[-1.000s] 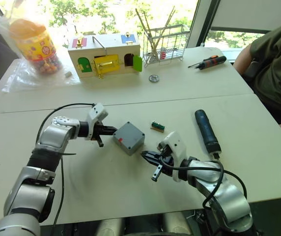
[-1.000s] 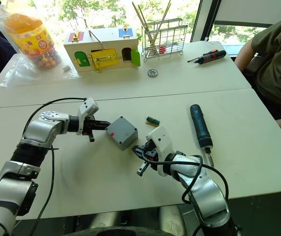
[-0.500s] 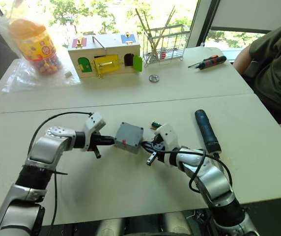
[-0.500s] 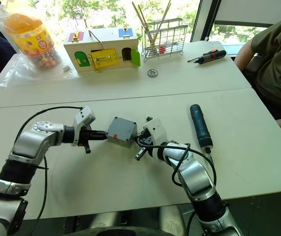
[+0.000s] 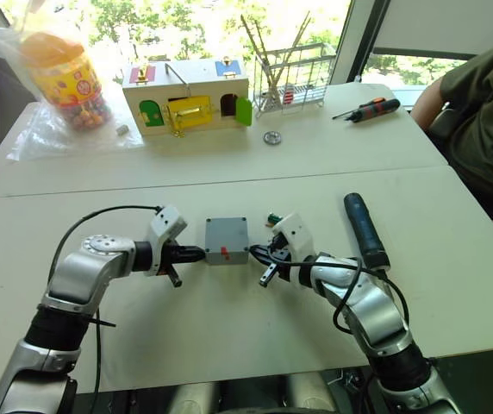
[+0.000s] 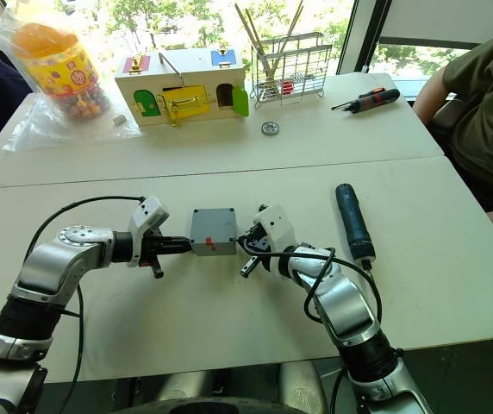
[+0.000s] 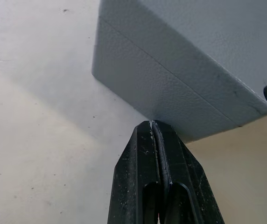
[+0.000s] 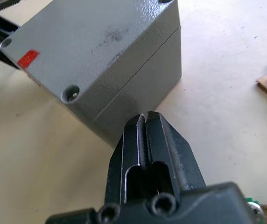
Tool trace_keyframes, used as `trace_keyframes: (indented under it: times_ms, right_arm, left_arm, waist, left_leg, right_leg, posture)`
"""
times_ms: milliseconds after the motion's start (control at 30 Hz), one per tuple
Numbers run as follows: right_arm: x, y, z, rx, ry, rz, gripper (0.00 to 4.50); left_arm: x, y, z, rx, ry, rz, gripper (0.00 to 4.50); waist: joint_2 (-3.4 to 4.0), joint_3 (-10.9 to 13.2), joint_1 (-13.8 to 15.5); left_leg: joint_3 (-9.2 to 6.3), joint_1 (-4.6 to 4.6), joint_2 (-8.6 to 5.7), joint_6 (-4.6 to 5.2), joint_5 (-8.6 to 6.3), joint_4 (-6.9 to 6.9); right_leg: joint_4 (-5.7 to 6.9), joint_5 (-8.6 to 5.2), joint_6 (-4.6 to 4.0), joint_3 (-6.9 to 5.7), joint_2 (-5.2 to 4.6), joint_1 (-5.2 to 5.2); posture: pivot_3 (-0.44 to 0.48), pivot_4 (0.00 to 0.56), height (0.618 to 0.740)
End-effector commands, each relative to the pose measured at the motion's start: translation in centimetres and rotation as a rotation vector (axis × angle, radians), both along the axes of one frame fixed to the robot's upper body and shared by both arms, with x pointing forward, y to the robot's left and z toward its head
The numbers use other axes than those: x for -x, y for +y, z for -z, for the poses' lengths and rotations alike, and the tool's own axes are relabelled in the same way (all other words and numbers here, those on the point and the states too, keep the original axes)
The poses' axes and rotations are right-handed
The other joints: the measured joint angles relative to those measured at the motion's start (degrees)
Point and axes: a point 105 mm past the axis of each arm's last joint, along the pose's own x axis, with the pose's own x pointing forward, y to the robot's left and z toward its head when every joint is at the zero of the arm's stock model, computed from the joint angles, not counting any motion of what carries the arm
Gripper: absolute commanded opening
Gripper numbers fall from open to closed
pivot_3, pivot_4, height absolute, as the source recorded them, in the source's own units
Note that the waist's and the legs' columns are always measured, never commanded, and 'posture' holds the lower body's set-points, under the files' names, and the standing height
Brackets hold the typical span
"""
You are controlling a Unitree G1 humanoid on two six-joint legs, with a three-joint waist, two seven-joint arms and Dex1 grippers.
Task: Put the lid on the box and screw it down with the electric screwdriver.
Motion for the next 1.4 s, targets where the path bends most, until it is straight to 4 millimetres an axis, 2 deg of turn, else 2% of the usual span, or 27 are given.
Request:
trace_keyframes:
  times_ms: [33,133,200,300,400,500,567,667,733,800,833,933,967,1300,1400]
  right_arm:
    - [0.9,1.7,-1.1,-0.05,-0.018,-0.08,0.06]
    - [0.5,1.1,-1.3,-0.034,-0.049,-0.055,0.06]
    - [0.3,0.2,-2.7,-0.056,-0.109,-0.019,0.06]
    - [1.1,-1.6,-5.7,-0.125,-0.162,0.028,0.06]
    - [2.3,-2.6,-7.1,-0.142,-0.176,0.038,0.06]
    - [3.3,-3.7,-8.7,-0.169,-0.209,0.054,0.06]
    - [4.0,-4.2,-9.5,-0.237,-0.202,0.055,0.06]
    - [4.4,-5.8,-7.7,-0.189,-0.153,0.098,0.06]
    - [4.5,-6.8,-6.7,-0.173,-0.125,0.132,0.59]
    - [4.7,-7.2,-5.7,-0.157,-0.098,0.144,1.37]
    - [4.9,-7.4,-5.2,-0.144,-0.089,0.15,1.97]
    - [5.0,-7.6,-4.2,-0.135,-0.057,0.164,3.53]
    - [5.0,-7.7,-3.8,-0.144,-0.043,0.177,3.88]
    - [4.1,-7.5,-2.3,-0.135,-0.04,0.203,3.88]
    - [3.6,-7.9,-1.9,-0.124,-0.049,0.212,3.25]
  left_arm:
    - [-0.2,-0.4,-1.7,0.037,-0.054,0.028,0.0]
    - [0.0,0.1,-2.0,0.035,-0.054,0.026,0.0]
    - [0.2,1.3,-2.9,0.042,-0.049,0.012,0.0]
    - [0.0,3.3,-6.1,0.084,-0.129,-0.031,0.0]
    - [-0.2,3.5,-10.3,0.159,-0.407,-0.069,0.0]
    - [3.1,1.9,-10.0,0.117,-0.264,0.133,0.0]
    - [4.6,0.9,-9.9,0.126,-0.19,0.229,0.0]
    - [5.4,-1.2,-10.5,0.173,-0.175,0.311,0.0]
    - [5.4,-2.6,-10.2,0.18,-0.189,0.337,0.0]
    - [5.9,-4.3,-8.9,0.163,-0.2,0.391,0.0]
    - [6.1,-4.9,-8.2,0.15,-0.201,0.411,0.0]
    - [6.3,-6.0,-6.9,0.148,-0.203,0.433,0.0]
    - [6.2,-6.3,-6.4,0.148,-0.205,0.433,0.0]
    - [6.3,-7.2,-4.6,0.135,-0.207,0.43,0.0]
    - [6.7,-7.4,-4.4,0.145,-0.195,0.426,0.0]
  waist:
    - [0.0,0.0,-0.02]
    - [0.0,0.0,-0.03]
    - [0.0,0.0,-0.03]
    - [0.03,0.02,-0.02]
    - [0.04,0.02,0.35]
    - [0.04,0.02,0.13]
    - [0.08,0.04,0.19]
    - [0.09,0.05,0.6]
    - [0.09,0.05,0.72]
    - [0.1,0.05,0.46]
    - [0.1,0.05,0.32]
    - [0.11,0.06,-0.04]
    - [0.11,0.06,0.04]
    - [0.12,0.06,0.3]
    - [0.12,0.06,0.34]
  left_leg:
    - [0.0,0.0,0.0,0.0,0.0,0.0]
    - [0.0,0.0,0.0,0.0,0.0,0.0]
    - [0.0,0.0,0.0,0.0,0.0,-0.01]
    - [-0.01,-0.07,0.02,0.0,0.0,-0.02]
    - [-0.03,-0.06,0.01,0.0,0.0,-0.01]
    - [-0.05,-0.05,0.01,0.0,-0.01,0.02]
    - [-0.01,-0.03,0.01,0.01,-0.01,-0.04]
    - [-0.06,0.0,0.03,0.18,-0.1,-0.04]
    - [-0.07,0.0,0.0,0.35,-0.21,0.0]
    - [-0.03,0.02,0.0,0.36,-0.21,0.03]
    - [0.0,0.04,0.0,0.36,-0.21,0.02]
    - [0.02,0.05,0.04,0.21,-0.12,-0.03]
    - [0.03,0.05,0.07,0.09,-0.06,-0.05]
    - [0.01,0.05,0.04,0.09,-0.05,-0.02]
    - [0.01,0.05,0.04,0.09,-0.05,-0.03]
  right_leg:
    - [0.0,0.0,0.0,0.0,0.0,0.0]
    - [0.0,0.0,0.0,0.0,-0.01,0.0]
    - [-0.01,0.0,0.0,0.01,-0.01,-0.01]
    - [-0.01,0.0,0.0,0.02,-0.05,-0.09]
    - [-0.07,0.0,0.0,0.01,-0.06,-0.05]
    - [-0.17,0.01,-0.01,0.02,-0.11,0.09]
    - [-0.16,0.01,-0.01,0.05,-0.13,0.06]
    - [-0.17,0.01,-0.02,0.02,-0.11,0.15]
    - [-0.2,0.01,-0.02,0.0,-0.11,0.21]
    - [-0.19,0.01,-0.01,0.03,-0.11,0.21]
    - [-0.19,0.01,-0.01,0.05,-0.12,0.22]
    - [-0.19,0.01,-0.01,0.08,-0.08,0.18]
    - [-0.19,0.01,-0.02,0.09,-0.06,0.16]
    - [-0.22,0.01,-0.02,0.07,-0.07,0.21]
    - [-0.22,0.01,-0.02,0.07,-0.06,0.2]
  posture:
    - [0.0,0.15,0.74]
    - [0.0,0.15,0.74]
    - [0.0,0.15,0.74]
    - [0.0,0.15,0.74]
    - [0.0,0.15,0.74]
    - [0.0,0.15,0.74]
    - [0.0,0.15,0.74]
    - [0.0,0.15,0.74]
    - [0.0,0.15,0.74]
    - [0.0,0.15,0.74]
    - [0.0,0.15,0.74]
    - [0.0,0.15,0.74]
    - [0.0,0.15,0.74]
    - [0.0,0.15,0.74]
    - [0.0,0.15,0.74]
